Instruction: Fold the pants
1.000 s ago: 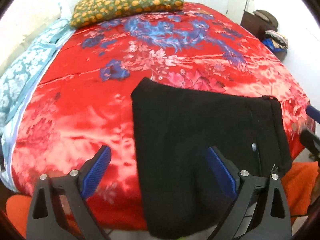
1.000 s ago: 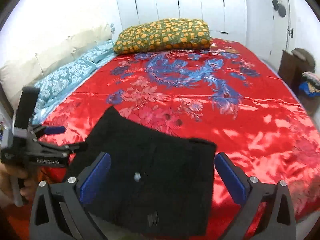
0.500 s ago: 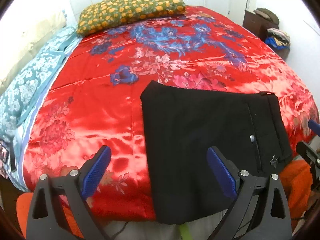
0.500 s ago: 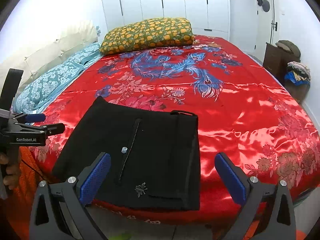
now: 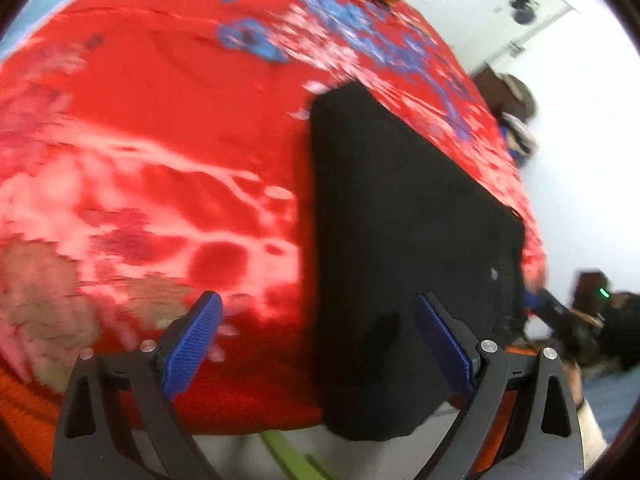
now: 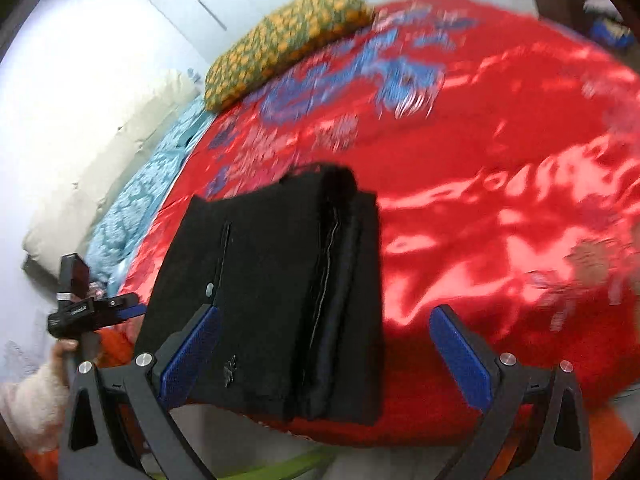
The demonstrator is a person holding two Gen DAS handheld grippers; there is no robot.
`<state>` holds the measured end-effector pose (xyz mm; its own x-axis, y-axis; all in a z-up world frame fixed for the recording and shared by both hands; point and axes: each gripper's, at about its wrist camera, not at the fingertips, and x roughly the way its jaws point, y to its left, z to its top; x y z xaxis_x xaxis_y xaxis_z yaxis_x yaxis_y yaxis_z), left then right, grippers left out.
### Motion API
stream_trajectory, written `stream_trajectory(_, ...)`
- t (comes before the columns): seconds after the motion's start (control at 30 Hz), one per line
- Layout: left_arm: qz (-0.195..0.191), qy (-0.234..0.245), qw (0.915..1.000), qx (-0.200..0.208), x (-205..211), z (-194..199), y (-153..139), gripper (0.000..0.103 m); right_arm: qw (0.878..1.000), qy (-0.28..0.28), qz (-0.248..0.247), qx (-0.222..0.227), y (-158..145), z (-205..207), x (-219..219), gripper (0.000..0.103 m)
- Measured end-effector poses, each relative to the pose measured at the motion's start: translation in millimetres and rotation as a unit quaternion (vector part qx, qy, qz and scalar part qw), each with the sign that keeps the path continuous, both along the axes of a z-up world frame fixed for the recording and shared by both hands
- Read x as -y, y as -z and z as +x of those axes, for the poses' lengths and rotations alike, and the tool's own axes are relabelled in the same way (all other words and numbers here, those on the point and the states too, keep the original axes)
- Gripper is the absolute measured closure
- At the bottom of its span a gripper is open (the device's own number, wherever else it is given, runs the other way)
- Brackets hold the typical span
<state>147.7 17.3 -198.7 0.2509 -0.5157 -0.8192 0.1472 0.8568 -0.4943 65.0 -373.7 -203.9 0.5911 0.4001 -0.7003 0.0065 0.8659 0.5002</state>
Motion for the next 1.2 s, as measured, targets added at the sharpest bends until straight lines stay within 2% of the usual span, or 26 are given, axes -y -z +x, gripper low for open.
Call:
stream_trajectory(0.1, 0.015, 0.039, 0.9991, 0.003, 22.0, 2.6, 8.9, 0.006, 0.998, -0.03, 0.038, -0.027, 17.9, 18.7, -1.0, 0.001)
stream_trajectory(0.17, 0.032, 0.047, 0.9983, 0.006, 31.7, 4.0, 13.8, 0.006, 0.998, -0.044, 0.039, -0.037, 23.8, 25.8, -2.9, 0.002)
stream_trajectory(0.2, 0.03, 0.047, 0.9984, 0.006, 34.4, 5.0, 15.2, 0.006, 0.997, -0.054, 0.043, -0.038, 25.4, 28.9, -4.1, 0.003)
stream_trajectory(0.27, 0.023, 0.045, 0.9987, 0.004, 35.4, 7.4, 16.1, 0.006, 0.994, -0.074, 0.072, -0.04, 28.3, 33.3, -7.2, 0.013)
stream_trajectory(0.3, 0.019, 0.047, 0.9987, 0.0, 38.3, 8.9, 16.9, 0.007, 0.992, -0.082, 0.089, -0.044, 30.2, 35.5, -8.2, 0.013)
stream_trajectory(0.33, 0.017, 0.053, 0.9984, -0.002, 42.9, 10.2, 17.9, 0.021, 0.99, -0.085, 0.099, -0.045, 31.8, 36.8, -9.5, 0.019)
stream_trajectory(0.37, 0.014, 0.065, 0.9978, 0.0, 47.9, 9.9, 17.2, 0.047, 0.99, -0.082, 0.1, -0.049, 33.6, 37.6, -10.2, 0.04)
stream_trajectory(0.4, 0.026, 0.069, 0.9972, 0.006, 53.0, 9.0, 15.1, 0.05, 0.991, -0.076, 0.092, -0.055, 35.7, 37.9, -10.1, 0.05)
stream_trajectory(0.47, 0.034, 0.076, 0.9963, 0.023, 58.5, 5.5, 3.8, 0.072, 0.991, -0.069, 0.108, -0.05, 34.1, 35.4, -7.8, 0.067)
stream_trajectory(0.57, 0.013, 0.071, 0.997, 0.028, 50.8, 4.9, -12.6, 0.078, 0.991, -0.078, 0.102, -0.029, 16.0, 28.9, -15.1, 0.072)
stream_trajectory(0.7, -0.008, 0.06, 0.9969, 0.05, 41.0, 11.8, -41.5, 0.079, 0.99, -0.092, 0.106, 0.007, -14.0, 32.2, -27.8, 0.074)
stream_trajectory(0.8, -0.016, 0.046, 0.9964, 0.07, 34.9, 35.0, -61.5, 0.078, 0.989, -0.102, 0.107, 0.029, -37.2, 52.6, -38.9, 0.074)
stream_trajectory(0.9, 0.002, 0.027, 0.9951, 0.095, 32.0, 74.7, -78.1, 0.078, 0.988, -0.107, 0.1, 0.048, -56.2, 89.4, -49.2, 0.074)
stream_trajectory(1.0, 0.024, 0.005, 0.9931, 0.115, 33.7, 111.8, -82.9, 0.077, 0.988, -0.101, 0.097, 0.059, -64.5, 144.1, -53.7, 0.074)
stream_trajectory(1.03, 0.042, -0.002, 0.9914, 0.124, 35.4, 126.6, -81.8, 0.073, 0.989, -0.098, 0.096, 0.058, -63.5, 156.6, -53.8, 0.074)
stream_trajectory(1.1, 0.094, -0.016, 0.9864, 0.134, 36.2, 143.1, -72.1, 0.052, 0.993, -0.08, 0.074, 0.05, -57.1, 183.6, -54.6, 0.07)
stream_trajectory(1.13, 0.136, -0.031, 0.9808, 0.136, 35.0, 146.2, -64.6, 0.037, 0.995, -0.068, 0.064, 0.033, -48.2, 197.3, -54.5, 0.062)
stream_trajectory(1.17, 0.165, -0.043, 0.9749, 0.143, 31.9, 143.9, -59.3, 0.033, 0.998, -0.05, 0.041, 0.009, -38.2, 204.8, -52.3, 0.047)
stream_trajectory(1.2, 0.185, -0.051, 0.97, 0.15, 27.6, 139.3, -55.4, 0.032, 0.999, -0.029, 0.016, -0.007, -31.0, 204.9, -48.2, 0.041)
